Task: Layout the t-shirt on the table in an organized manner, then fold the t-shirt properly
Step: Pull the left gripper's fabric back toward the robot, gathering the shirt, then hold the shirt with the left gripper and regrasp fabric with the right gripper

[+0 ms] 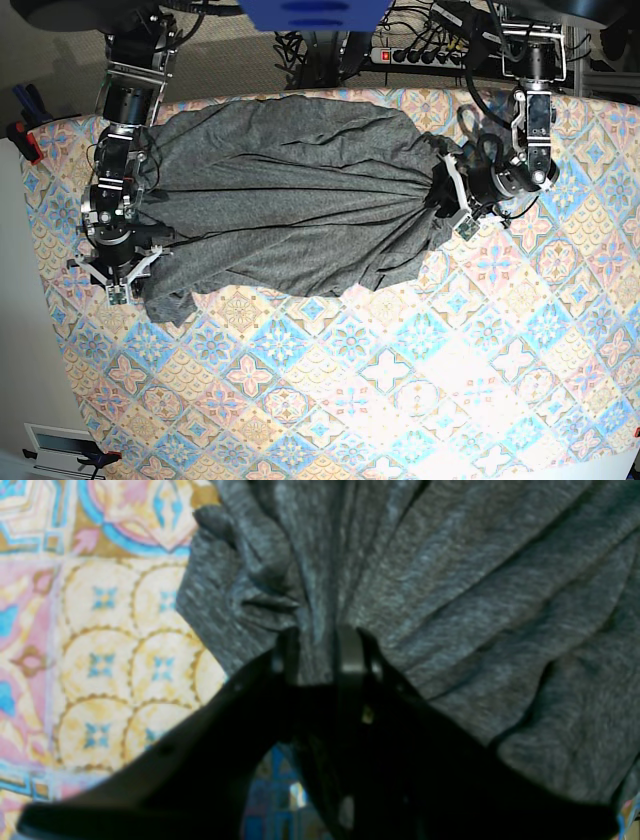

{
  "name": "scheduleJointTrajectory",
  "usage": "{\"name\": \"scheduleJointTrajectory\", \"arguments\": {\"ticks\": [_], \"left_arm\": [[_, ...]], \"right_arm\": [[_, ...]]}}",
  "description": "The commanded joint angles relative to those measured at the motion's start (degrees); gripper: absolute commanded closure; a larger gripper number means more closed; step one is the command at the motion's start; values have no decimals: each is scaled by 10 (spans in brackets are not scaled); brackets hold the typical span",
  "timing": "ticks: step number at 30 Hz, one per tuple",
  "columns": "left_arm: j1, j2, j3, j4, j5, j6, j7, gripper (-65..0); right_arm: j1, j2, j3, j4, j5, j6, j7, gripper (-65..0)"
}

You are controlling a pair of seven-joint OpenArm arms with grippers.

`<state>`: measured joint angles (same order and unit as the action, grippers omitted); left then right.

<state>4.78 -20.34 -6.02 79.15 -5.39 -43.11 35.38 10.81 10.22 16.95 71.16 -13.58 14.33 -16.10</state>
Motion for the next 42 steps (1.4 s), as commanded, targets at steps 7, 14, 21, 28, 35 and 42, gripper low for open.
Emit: {"name": "scheduleJointTrajectory", "arguments": {"ticks": [7, 14, 21, 28, 35, 42], "left_arm": [[17, 1, -2, 8, 139, 31, 175, -122], [17, 1, -2, 9, 139, 31, 175, -122], [17, 0, -2, 9, 139, 31, 175, -122], [17, -1, -2, 9, 139, 31, 175, -122], [17, -2, -3, 9, 139, 31, 175, -122], [14, -2, -3, 9, 139, 31, 175, -122]], "right_arm": [[13, 6, -16, 1, 1, -1, 15, -199], [14, 6, -24, -73, 2, -1, 59, -199], [17, 6, -27, -155, 1, -1, 89, -199], [19, 46, -23, -257, 1, -1, 126, -199], [96, 88, 5, -358, 2, -1, 158, -199], [95, 89, 29, -359, 0, -1, 161, -199]]}}
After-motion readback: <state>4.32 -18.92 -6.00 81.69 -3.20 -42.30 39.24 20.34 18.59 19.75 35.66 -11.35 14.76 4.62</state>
